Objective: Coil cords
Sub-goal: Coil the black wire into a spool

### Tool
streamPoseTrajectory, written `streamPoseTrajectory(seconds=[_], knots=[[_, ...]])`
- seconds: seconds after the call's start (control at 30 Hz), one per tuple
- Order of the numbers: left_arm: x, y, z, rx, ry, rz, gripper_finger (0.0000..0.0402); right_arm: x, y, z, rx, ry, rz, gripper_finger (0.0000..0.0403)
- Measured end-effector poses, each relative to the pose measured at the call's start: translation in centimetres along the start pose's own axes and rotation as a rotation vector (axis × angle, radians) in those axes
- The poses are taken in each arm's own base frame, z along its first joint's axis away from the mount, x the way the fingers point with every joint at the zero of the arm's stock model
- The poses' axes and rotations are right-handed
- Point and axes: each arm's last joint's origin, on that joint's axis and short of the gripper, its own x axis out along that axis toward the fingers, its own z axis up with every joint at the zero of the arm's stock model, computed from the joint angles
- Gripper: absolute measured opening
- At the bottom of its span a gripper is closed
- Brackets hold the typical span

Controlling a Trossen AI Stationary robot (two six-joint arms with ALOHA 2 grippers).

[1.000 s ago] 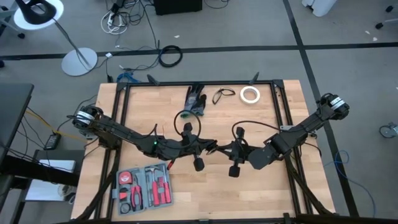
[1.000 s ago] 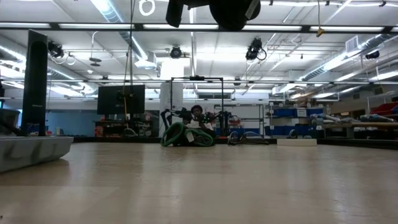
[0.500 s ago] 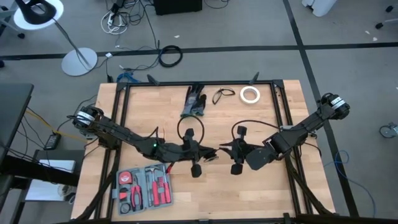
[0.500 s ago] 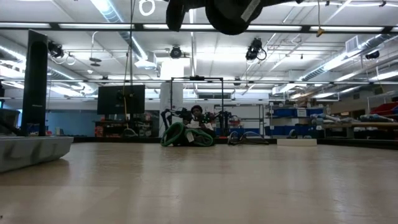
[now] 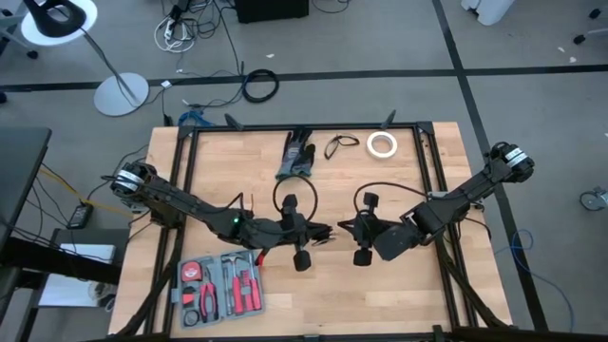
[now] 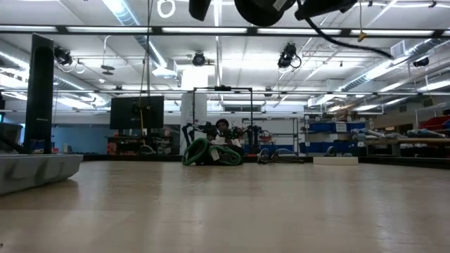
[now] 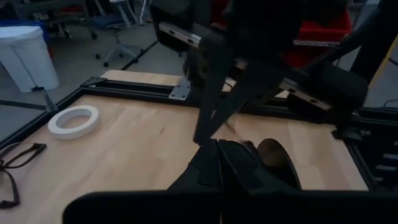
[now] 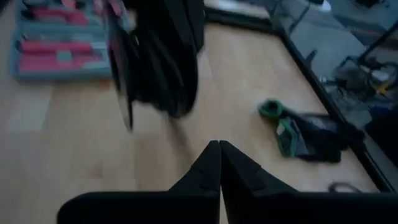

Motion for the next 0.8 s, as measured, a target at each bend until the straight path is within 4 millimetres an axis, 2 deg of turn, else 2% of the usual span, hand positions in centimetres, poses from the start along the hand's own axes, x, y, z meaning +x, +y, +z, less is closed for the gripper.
streamPoseTrajectory(seconds=[0.3,0.67,0.8], knots=[[0.0,0.1,-0.2,0.014,0.031,0.008,0.0000,-0.2,-0.5,-2.0,0.087,0.183,-0.011,0.0015],[0.0,0.1,-0.2,0.017,0.023,0.026,0.0000,-1.0,0.8,-1.9,0.199,0.149,0.053,0.0038],[0.0,0.1,0.1,0.022,-0.003,0.036,0.0000,-1.2,1.3,-2.7,0.197,0.166,0.067,0.0037]])
